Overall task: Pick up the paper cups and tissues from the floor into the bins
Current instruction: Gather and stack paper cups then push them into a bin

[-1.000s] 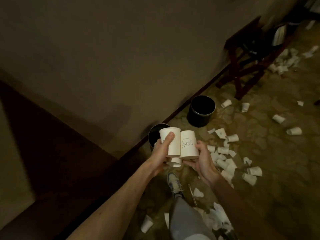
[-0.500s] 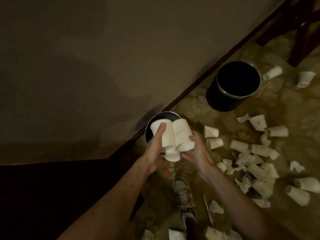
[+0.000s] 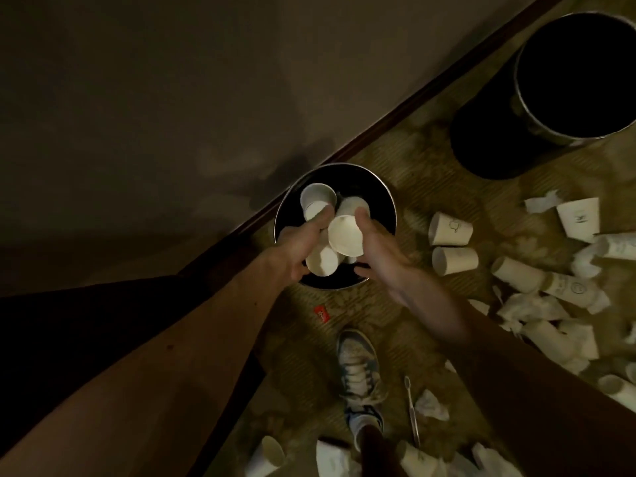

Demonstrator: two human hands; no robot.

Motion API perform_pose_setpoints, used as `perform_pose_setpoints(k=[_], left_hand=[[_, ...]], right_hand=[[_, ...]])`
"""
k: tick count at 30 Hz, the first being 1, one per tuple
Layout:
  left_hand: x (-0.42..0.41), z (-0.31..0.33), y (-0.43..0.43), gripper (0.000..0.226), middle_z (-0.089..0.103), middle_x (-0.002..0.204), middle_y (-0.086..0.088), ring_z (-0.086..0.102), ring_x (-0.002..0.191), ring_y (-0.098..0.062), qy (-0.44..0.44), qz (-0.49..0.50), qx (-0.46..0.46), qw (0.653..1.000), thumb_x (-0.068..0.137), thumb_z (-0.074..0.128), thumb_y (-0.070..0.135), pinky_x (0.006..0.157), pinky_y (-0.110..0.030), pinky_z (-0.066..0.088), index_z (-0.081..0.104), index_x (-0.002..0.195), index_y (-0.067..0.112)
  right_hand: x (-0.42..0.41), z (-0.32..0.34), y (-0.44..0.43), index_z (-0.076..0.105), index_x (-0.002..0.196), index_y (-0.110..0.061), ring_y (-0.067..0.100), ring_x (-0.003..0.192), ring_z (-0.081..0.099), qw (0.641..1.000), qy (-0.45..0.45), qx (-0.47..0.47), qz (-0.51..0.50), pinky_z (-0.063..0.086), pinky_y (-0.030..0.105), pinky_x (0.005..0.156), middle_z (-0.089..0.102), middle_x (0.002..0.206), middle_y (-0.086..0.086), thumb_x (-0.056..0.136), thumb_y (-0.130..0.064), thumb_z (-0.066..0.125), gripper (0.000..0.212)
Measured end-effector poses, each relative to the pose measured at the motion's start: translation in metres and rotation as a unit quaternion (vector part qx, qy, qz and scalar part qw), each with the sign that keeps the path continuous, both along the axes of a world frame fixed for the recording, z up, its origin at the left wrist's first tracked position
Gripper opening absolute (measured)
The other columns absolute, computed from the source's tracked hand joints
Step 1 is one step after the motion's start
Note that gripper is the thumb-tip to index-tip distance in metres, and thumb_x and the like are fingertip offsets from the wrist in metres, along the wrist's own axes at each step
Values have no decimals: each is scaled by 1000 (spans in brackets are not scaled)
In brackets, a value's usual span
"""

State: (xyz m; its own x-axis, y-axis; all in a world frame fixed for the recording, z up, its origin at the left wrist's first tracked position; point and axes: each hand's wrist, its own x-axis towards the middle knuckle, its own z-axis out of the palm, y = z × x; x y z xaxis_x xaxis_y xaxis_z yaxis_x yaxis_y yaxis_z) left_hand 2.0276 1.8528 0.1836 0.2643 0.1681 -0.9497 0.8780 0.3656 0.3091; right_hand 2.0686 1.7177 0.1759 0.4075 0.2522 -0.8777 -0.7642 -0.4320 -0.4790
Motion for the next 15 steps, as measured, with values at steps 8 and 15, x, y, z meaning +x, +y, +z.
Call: perform_pose_setpoints(k=[8, 15], left_hand=[[-31, 28, -4, 30, 66, 94, -5, 64, 79, -16, -59, -48, 196, 978, 95, 60, 43, 68, -26, 55, 65, 99, 14], [-78, 143, -34, 32, 53, 70, 2, 51, 71, -21, -117, -485, 397, 771, 92, 59, 45, 68, -32, 40, 48, 71, 24]], right_hand=[[-31, 37, -38, 51, 134, -25, 29, 113, 58, 994, -67, -40, 77, 50, 50, 97, 58, 128, 10, 100, -44, 43, 40], [-128, 144, -94, 50, 83, -31, 4, 69, 51, 956, -234, -83, 156, 34, 24, 55, 54, 76, -11, 94, -34, 55, 13]])
